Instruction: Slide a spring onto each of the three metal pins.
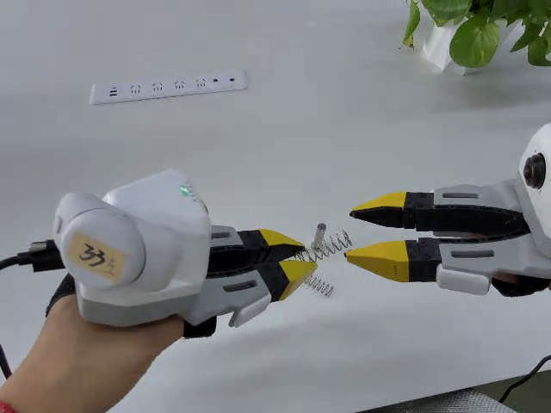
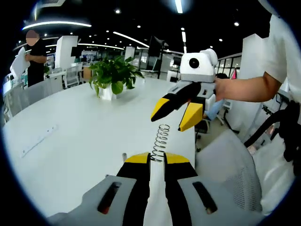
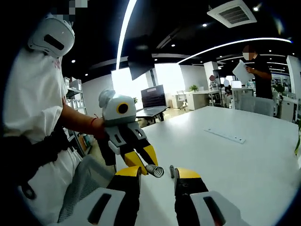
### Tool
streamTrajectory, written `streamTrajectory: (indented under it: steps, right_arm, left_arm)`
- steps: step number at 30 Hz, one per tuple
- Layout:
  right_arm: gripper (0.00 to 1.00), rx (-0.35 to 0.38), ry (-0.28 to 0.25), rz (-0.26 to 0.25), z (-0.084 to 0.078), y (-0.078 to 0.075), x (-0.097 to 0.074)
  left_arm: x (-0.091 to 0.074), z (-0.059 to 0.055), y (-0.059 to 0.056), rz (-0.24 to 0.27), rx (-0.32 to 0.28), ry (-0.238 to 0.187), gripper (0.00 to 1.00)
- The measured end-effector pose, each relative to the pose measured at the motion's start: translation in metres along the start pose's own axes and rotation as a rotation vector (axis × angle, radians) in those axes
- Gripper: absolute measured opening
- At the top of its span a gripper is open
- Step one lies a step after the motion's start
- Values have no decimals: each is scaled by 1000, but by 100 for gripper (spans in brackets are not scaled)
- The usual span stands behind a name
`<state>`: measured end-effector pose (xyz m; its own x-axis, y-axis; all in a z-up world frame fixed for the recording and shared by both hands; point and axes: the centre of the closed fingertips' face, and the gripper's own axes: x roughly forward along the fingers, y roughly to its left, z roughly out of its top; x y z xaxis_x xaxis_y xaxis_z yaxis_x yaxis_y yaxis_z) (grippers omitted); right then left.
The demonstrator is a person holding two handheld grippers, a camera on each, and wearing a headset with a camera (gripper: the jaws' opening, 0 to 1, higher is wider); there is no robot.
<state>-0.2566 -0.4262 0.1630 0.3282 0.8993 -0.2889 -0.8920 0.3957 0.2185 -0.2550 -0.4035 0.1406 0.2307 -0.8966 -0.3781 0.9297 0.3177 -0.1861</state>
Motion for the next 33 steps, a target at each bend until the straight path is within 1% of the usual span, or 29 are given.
streamTrajectory:
  steps: [1, 2, 3, 6, 11, 16, 19, 24, 33]
  right_arm:
    - [24, 15, -11, 15, 2, 1, 2]
    - [24, 31, -17, 26, 4, 4, 3]
    - [23, 38, -19, 30, 5, 5, 4]
    - [21, 43, -30, 34, 12, 7, 7]
    - [19, 64, -69, 48, 26, 11, 9]
    - [14, 80, -90, 58, 31, 11, 10]
    - [11, 87, -103, 63, 35, 14, 10]
    - [8, 107, -130, 71, 41, 16, 9]
    - [7, 96, -121, 74, 43, 19, 8]
  left_arm:
    - [-2, 4, 0, 3, -16, -21, 7]
    - [-3, 6, 0, 4, -19, -31, 7]
    - [-5, 11, 0, 5, -27, -50, 7]
    - [-8, 18, -1, 2, -40, -80, 7]
    - [-11, 24, -3, -1, -47, -109, 7]
    - [-15, 32, -5, -2, -69, -150, 7]
    - [-17, 33, -5, -2, -75, -159, 7]
    - [-17, 35, -7, -3, -76, -173, 7]
    - [-15, 35, -10, -9, -69, -172, 7]
